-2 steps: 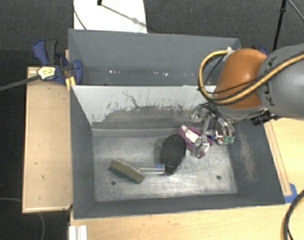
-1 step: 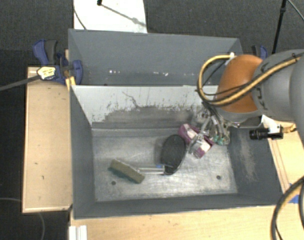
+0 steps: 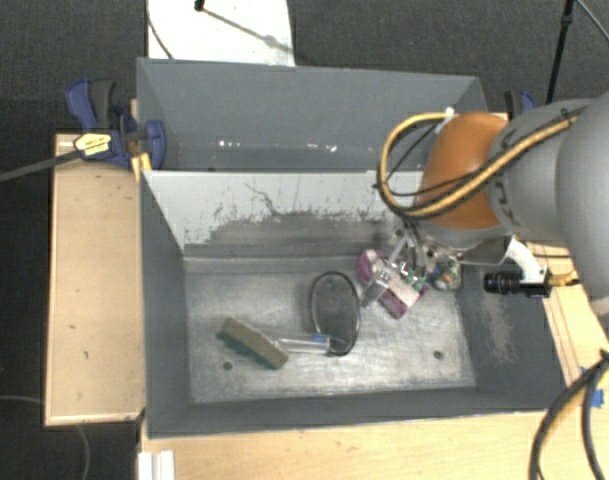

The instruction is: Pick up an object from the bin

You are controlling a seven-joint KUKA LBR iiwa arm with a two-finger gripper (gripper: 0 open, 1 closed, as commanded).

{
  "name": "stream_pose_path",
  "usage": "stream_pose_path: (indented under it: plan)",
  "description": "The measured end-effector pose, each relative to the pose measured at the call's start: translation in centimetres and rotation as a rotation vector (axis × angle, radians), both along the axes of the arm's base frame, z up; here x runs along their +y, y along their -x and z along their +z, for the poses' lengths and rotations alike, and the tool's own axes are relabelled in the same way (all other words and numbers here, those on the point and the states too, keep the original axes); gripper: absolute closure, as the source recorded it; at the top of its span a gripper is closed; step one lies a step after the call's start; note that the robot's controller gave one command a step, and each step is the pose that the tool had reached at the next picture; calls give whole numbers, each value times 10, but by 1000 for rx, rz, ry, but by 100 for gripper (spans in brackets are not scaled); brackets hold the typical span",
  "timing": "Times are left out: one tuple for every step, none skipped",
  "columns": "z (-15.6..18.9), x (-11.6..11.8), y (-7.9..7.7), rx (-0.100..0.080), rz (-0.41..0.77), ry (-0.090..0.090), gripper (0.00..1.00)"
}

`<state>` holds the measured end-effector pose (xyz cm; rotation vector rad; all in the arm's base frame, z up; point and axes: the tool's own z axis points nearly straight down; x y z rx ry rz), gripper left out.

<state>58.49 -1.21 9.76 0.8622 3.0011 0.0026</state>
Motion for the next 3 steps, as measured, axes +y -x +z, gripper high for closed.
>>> stream_pose_path:
  plan:
    - [-20,-9,-6,2,-301,-7,0]
    - [-22,-10,-4,9,-295,-5,100]
    - [105,-15,11,10,-284,-7,100]
